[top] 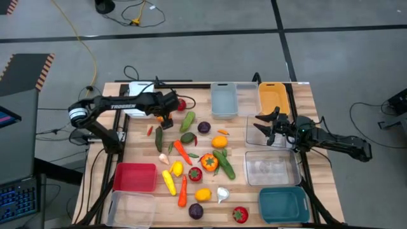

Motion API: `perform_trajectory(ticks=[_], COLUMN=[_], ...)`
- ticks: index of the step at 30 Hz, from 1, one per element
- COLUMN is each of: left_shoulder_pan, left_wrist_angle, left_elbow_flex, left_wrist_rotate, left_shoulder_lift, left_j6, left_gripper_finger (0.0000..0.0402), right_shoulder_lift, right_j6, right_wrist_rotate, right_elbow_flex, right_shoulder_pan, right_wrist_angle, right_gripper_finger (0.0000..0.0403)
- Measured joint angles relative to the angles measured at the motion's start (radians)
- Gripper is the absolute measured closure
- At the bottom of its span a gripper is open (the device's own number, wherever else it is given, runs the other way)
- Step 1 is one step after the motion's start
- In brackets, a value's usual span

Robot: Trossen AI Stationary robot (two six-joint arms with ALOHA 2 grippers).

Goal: Sort produce into baskets
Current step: Put the top pumpkin into the white bin

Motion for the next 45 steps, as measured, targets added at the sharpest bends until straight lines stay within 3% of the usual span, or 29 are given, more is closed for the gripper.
perform_trajectory(ticks=[7, 23, 36, 45], left_shoulder_pan=[0.005, 0.027, 0.027, 0.027], left_wrist_angle=[-0.006, 0.045, 0.069, 0.043], left_elbow_flex=[0.000, -0.063, -0.063, -0.022], left_wrist_rotate=[-0.048, -0.013, 0.023, 0.040], left_shoulder_lift=[0.001, 0.001, -0.001, -0.001], left_j6=[0.011, 0.021, 0.016, -0.004], left_gripper_finger=[0.0005, 0.0008, 0.0099, 0.0111], right_shoulder_lift=[0.000, 0.000, 0.000, 0.000], right_j6=[0.000, 0.000, 0.000, 0.000], right_wrist_rotate=[0.000, 0.000, 0.000, 0.000], right_elbow_flex=[0.000, 0.000, 0.000, 0.000], right_shoulder_pan=[0.000, 0.000, 0.000, 0.000], right_wrist_angle=[0.000, 0.000, 0.000, 0.000], right_gripper_finger=[0.0184, 0.0184, 0.0184, 0.0184])
